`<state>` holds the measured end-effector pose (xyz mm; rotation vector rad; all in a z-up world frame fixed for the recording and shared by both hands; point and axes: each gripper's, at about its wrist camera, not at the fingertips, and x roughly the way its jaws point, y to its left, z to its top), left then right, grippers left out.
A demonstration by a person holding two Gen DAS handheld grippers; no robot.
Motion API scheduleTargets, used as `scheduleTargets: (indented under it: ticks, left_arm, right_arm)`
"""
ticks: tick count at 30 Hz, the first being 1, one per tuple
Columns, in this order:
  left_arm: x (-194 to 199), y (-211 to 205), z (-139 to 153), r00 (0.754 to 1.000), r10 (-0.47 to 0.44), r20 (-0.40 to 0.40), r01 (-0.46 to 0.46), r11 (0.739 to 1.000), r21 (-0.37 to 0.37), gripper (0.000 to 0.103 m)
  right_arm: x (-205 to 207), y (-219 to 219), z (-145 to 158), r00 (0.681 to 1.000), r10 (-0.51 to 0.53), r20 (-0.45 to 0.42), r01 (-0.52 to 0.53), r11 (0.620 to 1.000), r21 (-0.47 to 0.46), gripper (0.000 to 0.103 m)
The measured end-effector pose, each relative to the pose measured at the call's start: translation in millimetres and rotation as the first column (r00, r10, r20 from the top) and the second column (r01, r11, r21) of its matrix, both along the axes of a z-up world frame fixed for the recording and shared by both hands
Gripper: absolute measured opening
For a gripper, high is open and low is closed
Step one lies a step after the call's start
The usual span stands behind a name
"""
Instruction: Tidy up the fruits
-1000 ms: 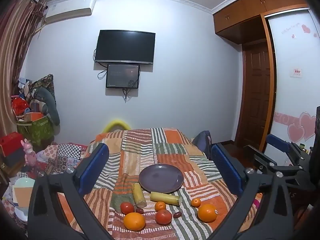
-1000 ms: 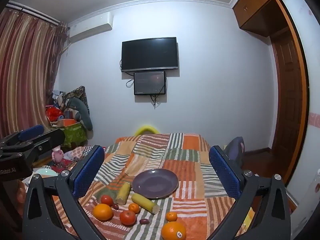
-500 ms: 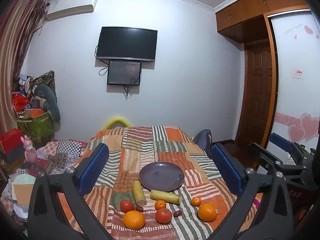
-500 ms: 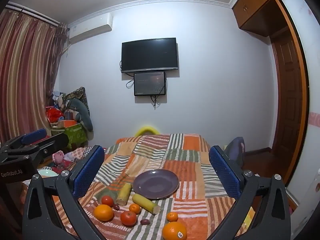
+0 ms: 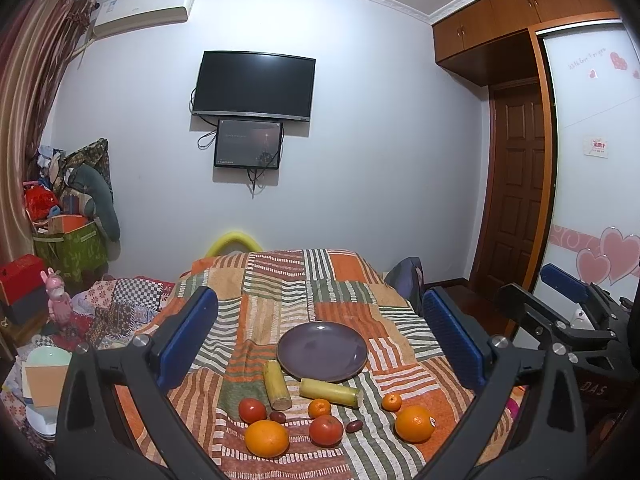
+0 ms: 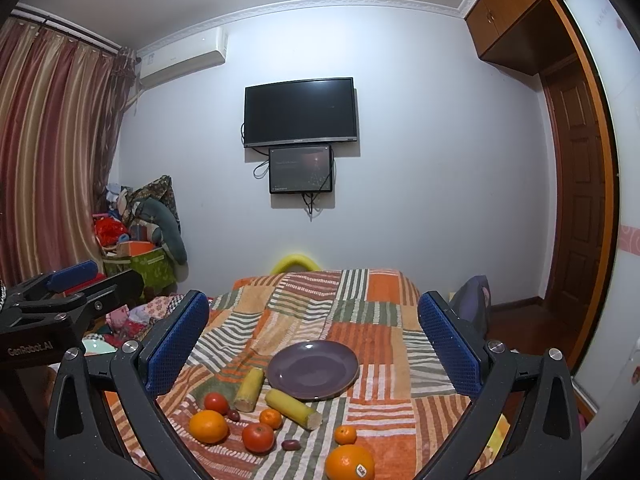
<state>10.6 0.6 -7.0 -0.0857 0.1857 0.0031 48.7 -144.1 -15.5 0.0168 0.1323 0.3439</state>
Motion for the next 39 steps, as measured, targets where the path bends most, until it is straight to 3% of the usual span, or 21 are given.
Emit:
scheduleTargets:
  ticks: [39]
  left_arm:
    - [2.8, 2.8, -1.7, 1.0, -0.012, -0.007, 0.012, 1.0, -0.016, 0.103]
  right_arm:
    - [0.9, -3.4, 0.8, 1.0, 0.007, 0.002, -0.007, 1.0, 0.017, 0.103]
